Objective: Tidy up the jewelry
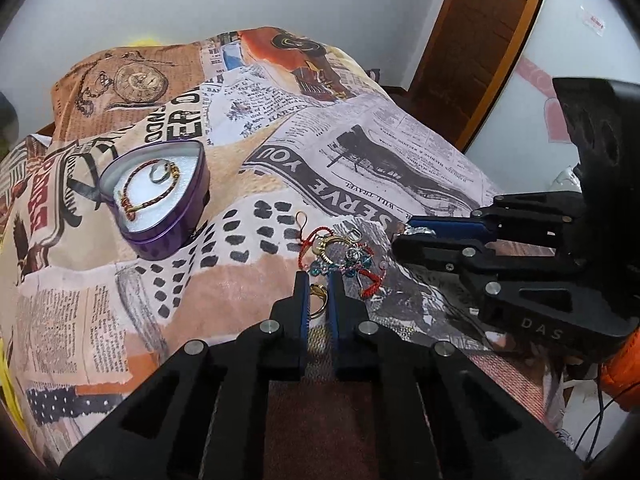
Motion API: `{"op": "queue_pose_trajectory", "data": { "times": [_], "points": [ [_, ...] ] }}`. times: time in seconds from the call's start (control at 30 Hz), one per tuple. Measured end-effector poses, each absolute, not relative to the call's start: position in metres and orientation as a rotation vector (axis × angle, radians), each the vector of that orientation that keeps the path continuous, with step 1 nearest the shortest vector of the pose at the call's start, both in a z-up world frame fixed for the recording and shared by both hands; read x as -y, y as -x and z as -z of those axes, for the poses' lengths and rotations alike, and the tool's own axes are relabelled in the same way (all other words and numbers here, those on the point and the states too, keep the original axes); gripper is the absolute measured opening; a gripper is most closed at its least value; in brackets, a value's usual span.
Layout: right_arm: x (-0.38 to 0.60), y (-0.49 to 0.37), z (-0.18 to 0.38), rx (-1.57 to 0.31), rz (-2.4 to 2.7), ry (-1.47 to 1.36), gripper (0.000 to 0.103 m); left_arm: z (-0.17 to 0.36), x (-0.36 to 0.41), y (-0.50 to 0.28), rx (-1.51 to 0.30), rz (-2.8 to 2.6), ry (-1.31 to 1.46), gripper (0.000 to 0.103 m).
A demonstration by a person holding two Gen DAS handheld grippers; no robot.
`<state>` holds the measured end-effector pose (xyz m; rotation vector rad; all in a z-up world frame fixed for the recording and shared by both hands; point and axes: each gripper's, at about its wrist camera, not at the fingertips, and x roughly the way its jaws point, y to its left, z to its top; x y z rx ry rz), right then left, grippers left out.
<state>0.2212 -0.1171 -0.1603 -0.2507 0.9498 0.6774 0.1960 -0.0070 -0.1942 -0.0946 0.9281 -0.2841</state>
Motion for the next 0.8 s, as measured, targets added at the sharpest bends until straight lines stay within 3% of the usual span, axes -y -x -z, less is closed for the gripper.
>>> {"op": "queue_pose_trajectory", "data": {
  "times": [0.8],
  "points": [
    [0.099,-0.219,0.113,-0.843,-0.699,0.201,0.014,0.144,-0.043,-0.177,-0.795,0.192,0.141,0.007]
  ]
}}
